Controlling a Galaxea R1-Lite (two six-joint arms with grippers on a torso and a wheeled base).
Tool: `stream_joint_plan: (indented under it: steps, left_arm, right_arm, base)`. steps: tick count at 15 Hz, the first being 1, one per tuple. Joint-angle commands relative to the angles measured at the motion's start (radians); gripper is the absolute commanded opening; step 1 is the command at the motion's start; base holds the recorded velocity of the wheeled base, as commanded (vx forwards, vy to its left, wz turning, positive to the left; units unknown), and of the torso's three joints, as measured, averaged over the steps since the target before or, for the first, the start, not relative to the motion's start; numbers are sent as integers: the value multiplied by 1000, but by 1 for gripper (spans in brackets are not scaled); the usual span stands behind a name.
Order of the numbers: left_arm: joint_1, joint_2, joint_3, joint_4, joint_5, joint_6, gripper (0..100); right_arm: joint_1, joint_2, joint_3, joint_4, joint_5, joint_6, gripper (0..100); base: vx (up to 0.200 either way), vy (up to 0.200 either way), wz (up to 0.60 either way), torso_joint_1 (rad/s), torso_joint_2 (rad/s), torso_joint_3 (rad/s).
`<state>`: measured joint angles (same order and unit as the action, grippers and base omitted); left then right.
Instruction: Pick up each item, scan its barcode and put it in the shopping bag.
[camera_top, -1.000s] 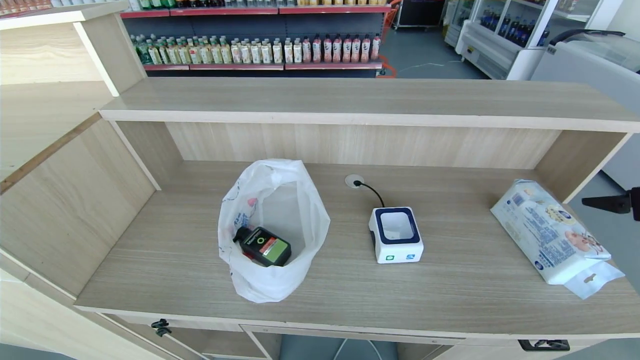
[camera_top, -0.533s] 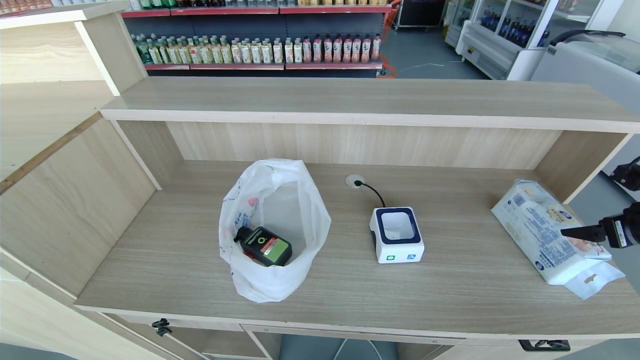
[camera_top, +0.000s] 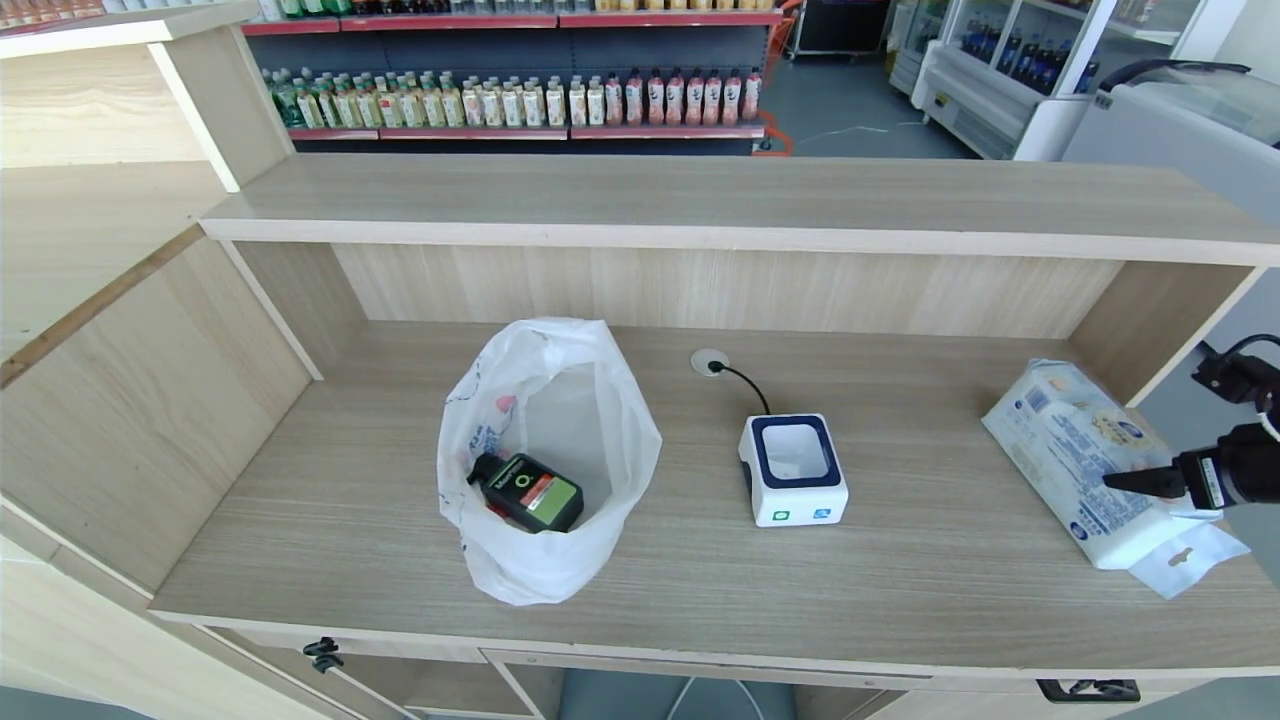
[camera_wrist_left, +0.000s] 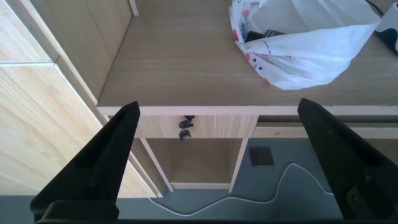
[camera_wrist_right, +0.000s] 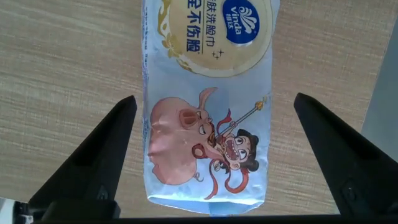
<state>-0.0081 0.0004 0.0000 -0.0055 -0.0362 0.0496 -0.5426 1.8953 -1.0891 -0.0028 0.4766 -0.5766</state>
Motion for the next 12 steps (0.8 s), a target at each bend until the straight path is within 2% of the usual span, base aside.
stream_joint_plan:
  steps: [1,5,6,11,12]
  left_arm:
    - [0,0,0,-1,1,0,100]
    - [0,0,0,-1,1,1,100]
    - [0,0,0,-1,1,1,100]
    - [0,0,0,-1,1,0,100]
    - [0,0,0,-1,-1,1,100]
  right_arm:
    - [4,68,-6,-40,2,3,100]
    - [41,134,-14,-68,7,60,100]
    - [65,166,-20,-98,5,96,100]
    - [98,252,-32,-263,5,95,100]
    - [98,254,-34,-264,5,93,0]
  base:
    - [0,0,0,0,0,0]
    - [0,0,0,0,0,0]
    - [0,0,0,0,0,0]
    - [0,0,0,0,0,0]
    - [0,0,0,0,0,0]
